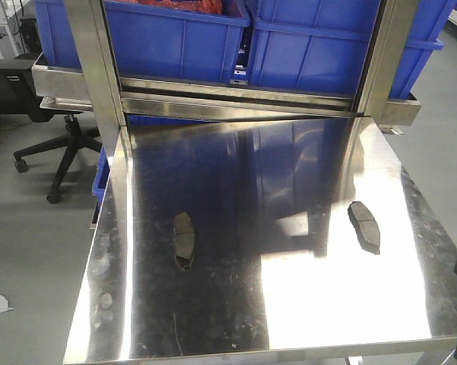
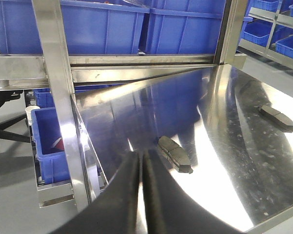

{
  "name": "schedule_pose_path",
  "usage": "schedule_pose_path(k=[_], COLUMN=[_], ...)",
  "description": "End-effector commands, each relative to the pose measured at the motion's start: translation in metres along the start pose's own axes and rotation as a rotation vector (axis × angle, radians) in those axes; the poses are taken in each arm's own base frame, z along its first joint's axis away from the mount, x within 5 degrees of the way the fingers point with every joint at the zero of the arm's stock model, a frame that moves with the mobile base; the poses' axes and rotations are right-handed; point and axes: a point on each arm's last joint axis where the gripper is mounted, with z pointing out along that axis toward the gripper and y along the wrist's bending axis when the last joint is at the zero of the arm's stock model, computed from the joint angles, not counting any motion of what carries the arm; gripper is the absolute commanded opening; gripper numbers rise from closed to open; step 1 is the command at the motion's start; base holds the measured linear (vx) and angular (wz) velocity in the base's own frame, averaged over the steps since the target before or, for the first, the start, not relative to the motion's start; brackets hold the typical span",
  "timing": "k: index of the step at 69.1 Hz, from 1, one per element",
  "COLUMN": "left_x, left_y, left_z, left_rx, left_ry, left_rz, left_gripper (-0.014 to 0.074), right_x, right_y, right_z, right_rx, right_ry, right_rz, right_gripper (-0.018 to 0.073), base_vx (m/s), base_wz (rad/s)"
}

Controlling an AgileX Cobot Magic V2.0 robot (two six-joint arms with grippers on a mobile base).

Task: Move and align brake pads A on conveyor

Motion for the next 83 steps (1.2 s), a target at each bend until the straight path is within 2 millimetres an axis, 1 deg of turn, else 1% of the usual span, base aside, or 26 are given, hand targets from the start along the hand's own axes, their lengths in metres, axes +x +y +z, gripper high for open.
schedule_pose_path(k=[1, 7, 11, 18, 23, 25, 30, 34, 49, 62, 67, 69, 76, 82, 83], left_x=[-0.013, -0.013, -0.013, -0.013, -0.013, -0.013, -0.013, -0.013, -0.013, -0.015, -0.017, -0.018, -0.020, -0.020, -0.020], left_y=[-0.002, -0.002, -0.002, -0.002, -0.002, -0.002, -0.002, -0.002, -0.002, -0.002, -0.004, -0.005, -0.009, -0.013, -0.013], left_z=[-0.001, -0.001, -0.001, -0.001, -0.001, -0.001, -0.001, -0.001, -0.001, -0.001, 0.002, 0.006, 0.029, 0.058, 0.065], left_rx=[0.016, 0.016, 0.016, 0.016, 0.016, 0.016, 0.016, 0.016, 0.016, 0.023, 0.042, 0.050, 0.079, 0.110, 0.114], left_ry=[-0.082, -0.082, -0.084, -0.085, -0.085, -0.085, -0.085, -0.085, -0.082, -0.098, -0.098, -0.089, -0.021, 0.068, 0.090], left_rz=[-0.002, -0.003, -0.003, -0.003, -0.003, -0.003, -0.003, -0.003, -0.003, -0.011, -0.037, -0.047, -0.081, -0.059, -0.058], left_gripper=[0.0000, 0.0038, 0.0101, 0.0282, 0.0479, 0.0537, 0.0670, 0.0736, 0.0699, 0.0630, 0.0609, 0.0603, 0.0596, 0.0596, 0.0596], right_x=[-0.015, -0.015, -0.015, -0.015, -0.015, -0.015, -0.015, -0.015, -0.015, -0.015, -0.015, -0.015, -0.015, -0.015, -0.015], right_y=[0.002, 0.002, 0.002, 0.002, 0.002, 0.002, 0.002, 0.002, 0.002, 0.002, 0.002, 0.002, 0.002, 0.002, 0.002], right_z=[-0.002, -0.002, -0.002, -0.002, -0.002, -0.002, -0.002, -0.002, -0.002, -0.002, -0.002, -0.002, -0.002, -0.002, -0.002], right_rx=[-0.017, -0.017, -0.017, -0.017, -0.017, -0.017, -0.017, -0.017, -0.017, -0.017, -0.017, -0.017, -0.017, -0.017, -0.017], right_ry=[-0.095, -0.095, -0.095, -0.095, -0.095, -0.095, -0.095, -0.095, -0.095, -0.095, -0.095, -0.095, -0.095, -0.095, -0.095], right_rz=[-0.016, -0.016, -0.016, -0.016, -0.016, -0.016, -0.016, -0.016, -0.016, -0.016, -0.016, -0.016, -0.016, -0.016, -0.016], right_gripper=[-0.0008, -0.0008, -0.0008, -0.0008, -0.0008, -0.0008, -0.0008, -0.0008, -0.0008, -0.0008, -0.0008, -0.0008, -0.0008, -0.0008, -0.0008], base_vx=[0.00, 0.00, 0.00, 0.00, 0.00, 0.00, 0.00, 0.00, 0.00, 0.00, 0.00, 0.00, 0.00, 0.00, 0.00], base_wz=[0.00, 0.00, 0.00, 0.00, 0.00, 0.00, 0.00, 0.00, 0.00, 0.00, 0.00, 0.00, 0.00, 0.00, 0.00])
